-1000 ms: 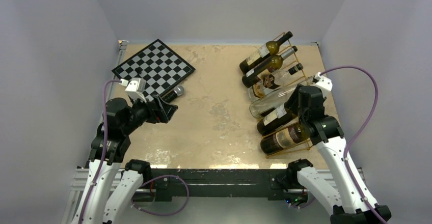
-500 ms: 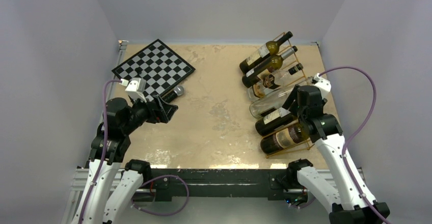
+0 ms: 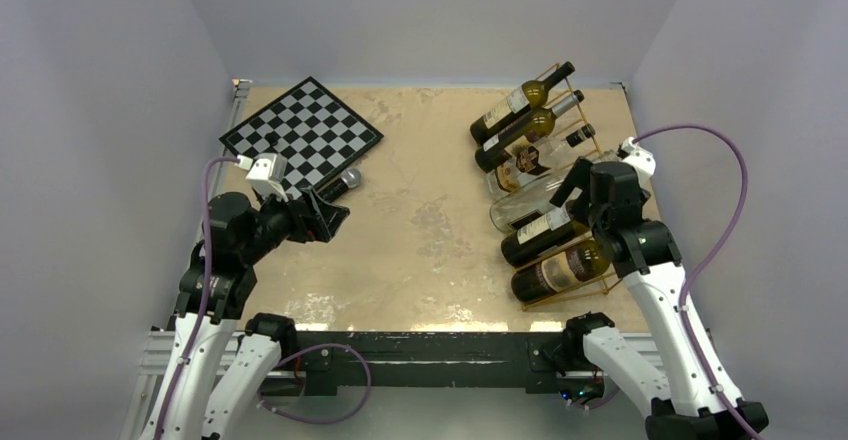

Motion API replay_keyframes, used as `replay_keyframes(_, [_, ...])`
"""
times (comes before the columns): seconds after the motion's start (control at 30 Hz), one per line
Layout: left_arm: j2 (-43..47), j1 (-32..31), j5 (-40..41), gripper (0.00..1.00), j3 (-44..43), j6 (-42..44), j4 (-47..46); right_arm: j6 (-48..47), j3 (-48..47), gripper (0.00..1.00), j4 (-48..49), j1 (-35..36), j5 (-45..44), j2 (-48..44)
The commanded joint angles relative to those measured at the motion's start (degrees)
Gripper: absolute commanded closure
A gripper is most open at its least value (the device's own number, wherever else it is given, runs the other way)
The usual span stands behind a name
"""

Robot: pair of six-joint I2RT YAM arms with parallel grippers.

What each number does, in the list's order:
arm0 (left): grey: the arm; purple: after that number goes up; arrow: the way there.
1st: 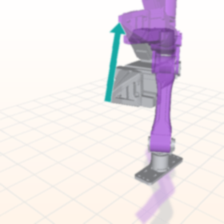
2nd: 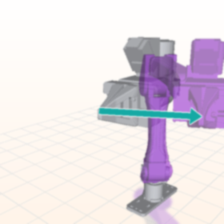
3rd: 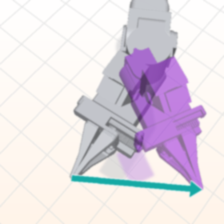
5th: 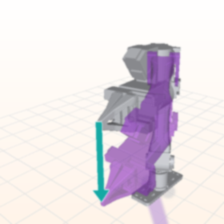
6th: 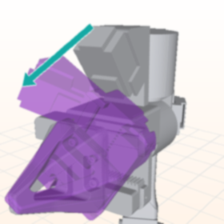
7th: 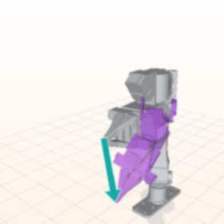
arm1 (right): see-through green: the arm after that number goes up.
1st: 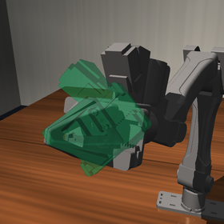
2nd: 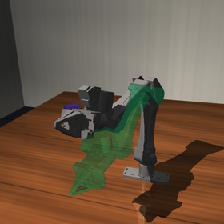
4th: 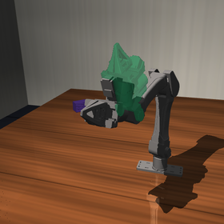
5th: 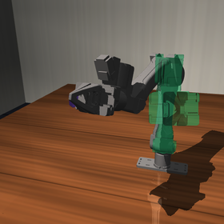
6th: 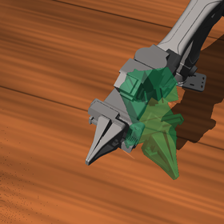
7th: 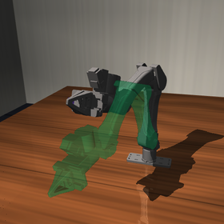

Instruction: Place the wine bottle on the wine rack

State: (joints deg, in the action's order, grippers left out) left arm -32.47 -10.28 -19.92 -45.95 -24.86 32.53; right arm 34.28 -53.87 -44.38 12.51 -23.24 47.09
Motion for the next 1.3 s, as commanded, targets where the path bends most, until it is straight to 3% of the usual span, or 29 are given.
replay_keyframes(0.0, [0.1,-0.3,-0.7,0.04,1.0,0.3,-1.5,-1.1,-5.1,0.01,-2.7,0.0,-1.1,-1.2])
replay_keyframes(0.4, [0.0,-0.3,-1.1,0.04,0.1,0.0,-1.5,-5.9,-12.2,0.03,-3.4,0.0,2.4,-6.4])
replay_keyframes(0.63, [-0.4,-0.3,-1.3,0.04,-0.4,0.1,-1.5,-8.3,-17.7,0.36,0.5,0.1,5.0,-0.4])
replay_keyframes(0.83, [-0.9,-0.3,-1.0,0.04,-1.1,0.9,-0.7,-8.8,-21.8,0.44,6.8,-1.8,7.6,6.8])
replay_keyframes(0.9, [-1.4,-0.3,-1.0,0.04,-1.6,1.1,-0.5,-9.1,-24.1,0.62,11.4,-3.7,10.6,11.1])
replay_keyframes(1.0, [-1.8,-0.3,-0.5,0.04,-2.1,0.7,-0.4,-7.1,-27.8,0.97,18.3,-6.9,12.2,19.0])
replay_keyframes(1.1, [-2.0,-0.3,-0.7,0.04,-2.0,0.1,-1.1,-4.3,-33.2,1.0,23.3,-10.0,14.0,28.7])
replay_keyframes(1.27, [-4.1,-0.3,-0.6,0.04,-2.4,0.4,-0.7,-3.3,-48.8,1.0,23.0,-12.2,14.2,44.8])
